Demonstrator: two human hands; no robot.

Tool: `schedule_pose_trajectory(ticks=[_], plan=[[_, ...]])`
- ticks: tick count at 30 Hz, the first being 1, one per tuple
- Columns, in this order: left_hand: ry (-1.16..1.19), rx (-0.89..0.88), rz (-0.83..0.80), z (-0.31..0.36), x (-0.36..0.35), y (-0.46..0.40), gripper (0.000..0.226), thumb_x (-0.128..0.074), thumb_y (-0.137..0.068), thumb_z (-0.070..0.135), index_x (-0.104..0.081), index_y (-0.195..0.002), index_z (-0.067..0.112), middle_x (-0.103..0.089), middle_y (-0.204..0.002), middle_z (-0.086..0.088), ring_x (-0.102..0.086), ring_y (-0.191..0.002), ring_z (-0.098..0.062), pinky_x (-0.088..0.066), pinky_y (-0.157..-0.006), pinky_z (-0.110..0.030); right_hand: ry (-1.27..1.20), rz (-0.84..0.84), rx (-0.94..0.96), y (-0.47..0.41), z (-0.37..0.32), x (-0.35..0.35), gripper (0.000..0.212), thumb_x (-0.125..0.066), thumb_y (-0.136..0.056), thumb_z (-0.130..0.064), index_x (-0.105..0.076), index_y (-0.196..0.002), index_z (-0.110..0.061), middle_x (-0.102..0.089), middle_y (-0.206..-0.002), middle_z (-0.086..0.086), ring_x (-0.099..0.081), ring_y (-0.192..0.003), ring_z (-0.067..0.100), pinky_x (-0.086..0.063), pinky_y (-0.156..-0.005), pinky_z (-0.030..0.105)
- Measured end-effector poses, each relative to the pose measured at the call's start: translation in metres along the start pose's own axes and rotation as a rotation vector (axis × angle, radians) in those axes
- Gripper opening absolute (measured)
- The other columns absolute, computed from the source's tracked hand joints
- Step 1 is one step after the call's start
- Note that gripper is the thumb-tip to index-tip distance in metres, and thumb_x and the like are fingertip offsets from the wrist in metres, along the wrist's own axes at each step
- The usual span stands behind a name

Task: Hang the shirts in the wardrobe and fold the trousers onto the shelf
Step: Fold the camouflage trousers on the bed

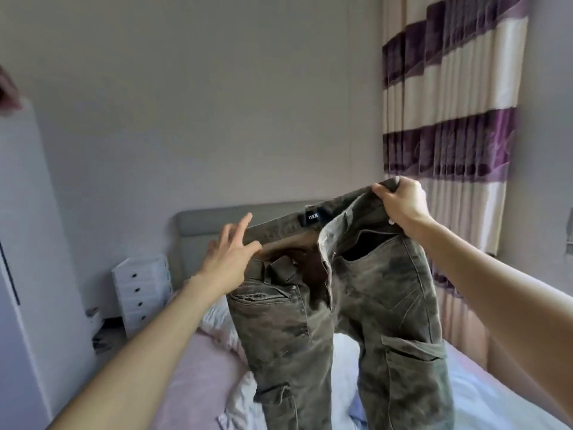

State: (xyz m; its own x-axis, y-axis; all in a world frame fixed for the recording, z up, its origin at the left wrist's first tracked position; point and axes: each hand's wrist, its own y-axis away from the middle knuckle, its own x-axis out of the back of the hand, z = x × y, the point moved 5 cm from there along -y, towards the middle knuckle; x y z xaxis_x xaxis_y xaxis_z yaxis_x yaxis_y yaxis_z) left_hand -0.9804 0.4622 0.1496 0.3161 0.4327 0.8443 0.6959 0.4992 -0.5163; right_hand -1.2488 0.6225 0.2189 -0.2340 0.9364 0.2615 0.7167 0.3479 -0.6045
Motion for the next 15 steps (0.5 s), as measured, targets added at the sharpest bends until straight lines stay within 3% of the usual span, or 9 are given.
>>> schedule_pose_trajectory(ticks=[2,3,6,9,15], plan=[[-0.153,-0.101,-0.027,0.018,-0.026,0.005,0.078,-0.054,-0.079,-0.001,-0.025,-0.142,0.037,0.011,-0.156,0.003,0.007,-0.142,-0.03,-0.01,-0.112,-0.057,-0.025,-0.026,0.047,0.012,-0.001,-0.007,0.019,-0.065,-0.084,-0.031,-0.063,-0.079,-0.013,-0.067,-0.078,0.007,-0.061,-0.057,0.02,-0.055,-0.052,0.034],[-0.134,-0.143,-0.066,0.026,-0.039,0.006,0.081,-0.057,-0.081,0.009,-0.016,-0.145,0.037,0.003,-0.157,0.004,0.003,-0.142,-0.027,-0.01,-0.112,-0.055,-0.039,-0.041,0.08,0.017,-0.005,-0.012,0.021,-0.066,-0.084,-0.03,-0.063,-0.08,-0.009,-0.065,-0.075,0.007,-0.061,-0.059,0.02,-0.053,-0.047,0.031],[0.219,-0.093,-0.328,0.051,-0.085,0.013,0.083,-0.064,-0.081,0.031,-0.016,-0.148,0.031,-0.024,-0.151,0.003,-0.02,-0.135,-0.026,-0.028,-0.108,-0.046,-0.102,-0.076,0.161,0.035,-0.006,-0.019,0.024,-0.066,-0.084,-0.024,-0.062,-0.08,-0.001,-0.062,-0.069,0.004,-0.059,-0.063,0.016,-0.047,-0.049,0.026],[0.523,0.055,-0.316,0.058,-0.11,0.013,0.085,-0.072,-0.077,0.026,-0.025,-0.146,0.015,-0.03,-0.149,-0.008,-0.028,-0.135,-0.028,-0.027,-0.11,-0.038,-0.146,-0.13,0.234,0.047,-0.006,-0.016,0.015,-0.065,-0.085,-0.02,-0.062,-0.08,-0.006,-0.059,-0.064,-0.006,-0.054,-0.057,0.008,-0.042,-0.046,0.013],[0.595,0.239,-0.323,0.037,-0.129,0.009,0.078,-0.07,-0.078,0.03,-0.029,-0.144,0.018,-0.042,-0.14,-0.011,-0.028,-0.132,-0.032,-0.03,-0.108,-0.037,-0.234,-0.133,0.226,0.051,0.007,-0.001,0.012,-0.065,-0.086,-0.017,-0.058,-0.076,-0.014,-0.06,-0.066,-0.002,-0.058,-0.067,0.015,-0.047,-0.064,0.029]])
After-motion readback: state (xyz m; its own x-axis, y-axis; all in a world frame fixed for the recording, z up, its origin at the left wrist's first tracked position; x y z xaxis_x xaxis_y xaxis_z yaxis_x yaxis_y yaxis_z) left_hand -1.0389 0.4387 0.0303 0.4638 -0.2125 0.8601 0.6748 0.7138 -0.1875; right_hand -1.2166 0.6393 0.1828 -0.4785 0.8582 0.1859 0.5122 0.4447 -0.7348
